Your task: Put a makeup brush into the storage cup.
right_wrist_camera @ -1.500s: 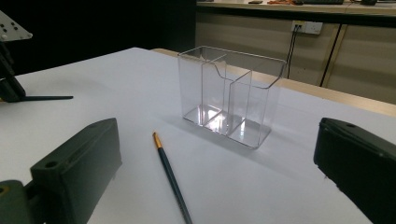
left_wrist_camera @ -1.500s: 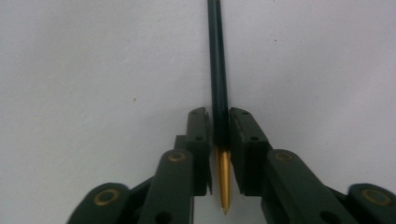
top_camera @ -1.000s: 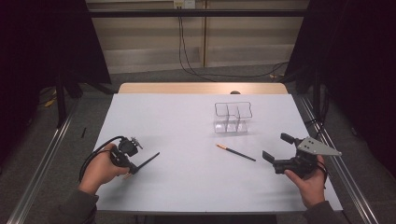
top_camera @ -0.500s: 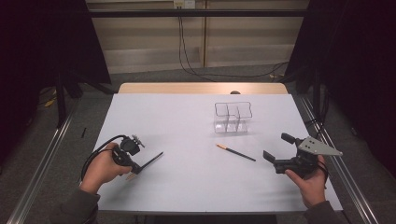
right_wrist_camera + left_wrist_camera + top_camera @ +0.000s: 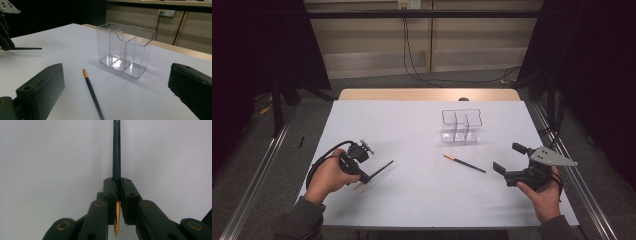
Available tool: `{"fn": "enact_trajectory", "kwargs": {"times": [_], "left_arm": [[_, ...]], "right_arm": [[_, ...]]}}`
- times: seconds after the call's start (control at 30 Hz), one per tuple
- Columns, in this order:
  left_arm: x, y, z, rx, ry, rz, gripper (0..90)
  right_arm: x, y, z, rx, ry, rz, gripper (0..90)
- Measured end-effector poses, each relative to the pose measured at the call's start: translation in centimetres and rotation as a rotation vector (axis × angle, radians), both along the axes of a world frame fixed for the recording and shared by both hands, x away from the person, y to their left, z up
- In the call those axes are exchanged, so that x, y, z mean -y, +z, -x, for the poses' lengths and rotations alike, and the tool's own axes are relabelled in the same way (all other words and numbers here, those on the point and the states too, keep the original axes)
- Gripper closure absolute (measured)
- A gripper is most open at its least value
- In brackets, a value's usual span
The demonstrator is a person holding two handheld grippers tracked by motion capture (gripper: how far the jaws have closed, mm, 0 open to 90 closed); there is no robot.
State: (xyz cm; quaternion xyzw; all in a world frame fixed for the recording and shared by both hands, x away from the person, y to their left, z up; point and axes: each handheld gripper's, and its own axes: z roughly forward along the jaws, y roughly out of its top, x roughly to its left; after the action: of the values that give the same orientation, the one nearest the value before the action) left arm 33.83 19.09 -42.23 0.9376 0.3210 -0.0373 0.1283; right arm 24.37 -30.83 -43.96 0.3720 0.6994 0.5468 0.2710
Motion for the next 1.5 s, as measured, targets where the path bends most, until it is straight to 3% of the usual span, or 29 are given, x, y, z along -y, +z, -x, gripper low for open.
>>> {"fn": "enact_trajectory", "kwargs": {"times": [0.2, 0.43, 0.63, 0.87, 1.33, 1.5], "left_arm": [[0.9, 0.5, -0.1, 0.006, -0.003, 0.011, 83.6], [2.1, 1.0, -0.1, 0.004, -0.054, 0.013, 83.6], [3.2, 1.5, -0.1, 0.004, -0.087, 0.032, 83.6], [4.2, 2.3, -0.2, 0.006, -0.109, 0.068, 83.6], [7.4, 2.7, -1.2, 0.017, -0.152, 0.094, 83.6], [8.7, 3.1, -1.5, 0.015, -0.194, 0.094, 83.6]], "right_arm": [[0.2, 0.0, 0.0, -0.002, 0.001, 0.005, 0.0], [0.3, -0.1, -0.2, -0.022, 0.02, 0.014, 0.0], [0.2, -0.2, -0.6, -0.072, 0.068, 0.029, 0.0], [-0.6, -0.1, -1.5, -0.095, 0.099, 0.065, 0.0], [-2.7, 0.1, -3.1, -0.131, 0.201, 0.126, 0.0], [-3.3, 0.4, -3.7, -0.145, 0.24, 0.158, 0.0]]}}
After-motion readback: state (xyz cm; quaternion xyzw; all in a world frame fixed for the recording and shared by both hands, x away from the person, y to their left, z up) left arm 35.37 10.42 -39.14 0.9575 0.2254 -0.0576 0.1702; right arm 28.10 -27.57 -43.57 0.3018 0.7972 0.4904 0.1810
